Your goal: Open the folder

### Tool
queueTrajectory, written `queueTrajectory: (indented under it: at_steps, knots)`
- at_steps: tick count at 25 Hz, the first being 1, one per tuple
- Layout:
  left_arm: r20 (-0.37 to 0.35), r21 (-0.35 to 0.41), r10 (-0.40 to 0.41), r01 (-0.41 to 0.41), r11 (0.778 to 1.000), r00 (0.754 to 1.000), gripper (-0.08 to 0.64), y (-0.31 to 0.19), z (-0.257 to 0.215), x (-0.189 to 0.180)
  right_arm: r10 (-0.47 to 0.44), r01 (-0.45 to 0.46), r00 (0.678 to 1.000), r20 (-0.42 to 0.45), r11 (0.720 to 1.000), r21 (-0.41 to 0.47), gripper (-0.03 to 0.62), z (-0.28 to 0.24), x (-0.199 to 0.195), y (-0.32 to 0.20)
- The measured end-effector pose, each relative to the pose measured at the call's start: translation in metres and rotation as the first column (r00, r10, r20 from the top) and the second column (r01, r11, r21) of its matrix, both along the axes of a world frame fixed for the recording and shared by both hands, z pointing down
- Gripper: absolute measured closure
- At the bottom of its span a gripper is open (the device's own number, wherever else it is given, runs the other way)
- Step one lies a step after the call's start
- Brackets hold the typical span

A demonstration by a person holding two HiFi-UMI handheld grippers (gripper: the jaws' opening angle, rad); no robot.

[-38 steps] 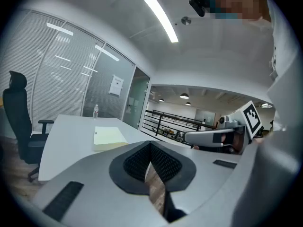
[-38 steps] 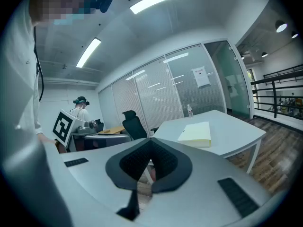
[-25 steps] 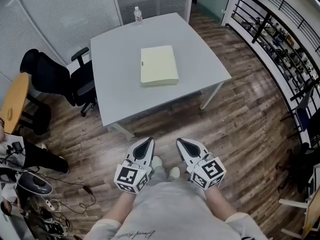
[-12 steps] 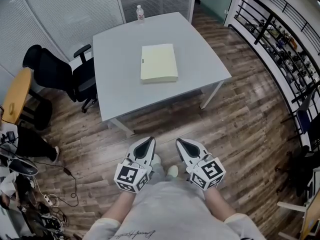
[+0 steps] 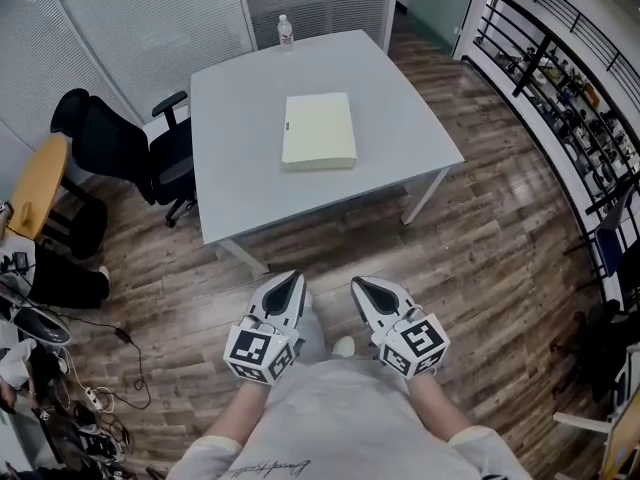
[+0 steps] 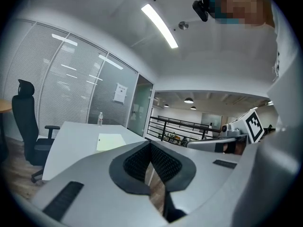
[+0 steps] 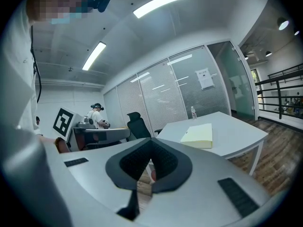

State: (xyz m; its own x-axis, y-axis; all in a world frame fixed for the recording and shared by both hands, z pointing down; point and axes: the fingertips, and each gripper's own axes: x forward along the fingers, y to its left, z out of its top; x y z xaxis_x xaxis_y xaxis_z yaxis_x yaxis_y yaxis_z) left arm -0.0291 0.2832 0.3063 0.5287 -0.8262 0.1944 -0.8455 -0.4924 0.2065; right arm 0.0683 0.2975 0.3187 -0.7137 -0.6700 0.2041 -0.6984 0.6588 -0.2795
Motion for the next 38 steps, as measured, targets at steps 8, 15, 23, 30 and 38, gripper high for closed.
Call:
queueTrajectory:
  at_steps: [8,15,23,30,38]
  knots:
    - [-0.029,0.0,-0.004,0.004,1.0,1.0,0.551,-0.043,0.006,-0.01,-0.004,0.003,1.0,-0.015,1.0,-0.009,0.575,0.008,-0.009,-0.039]
    - [-0.025,-0.009,0.031,-0.031,0.999,0.999,0.551,-0.113,0.014,-0.031,0.021,-0.022,1.0,-0.019,0.999,-0.024,0.575,0.016,-0.028,-0.108]
    - [-0.011,0.015,0.092,-0.092,0.996,0.996,0.551,-0.205,0.009,-0.055,0.058,-0.059,0.998,-0.025,0.998,-0.009,0.575,0.015,-0.057,-0.198]
    - [-0.009,0.012,0.136,-0.135,0.991,0.991,0.551,-0.26,0.008,-0.08,0.092,-0.092,0.995,-0.039,0.996,0.001,0.575,0.01,-0.082,-0.253]
    - [-0.018,-0.011,0.149,-0.15,0.989,0.989,0.551,-0.285,0.015,-0.08,0.106,-0.107,0.993,-0.057,0.994,-0.005,0.575,0.01,-0.086,-0.28]
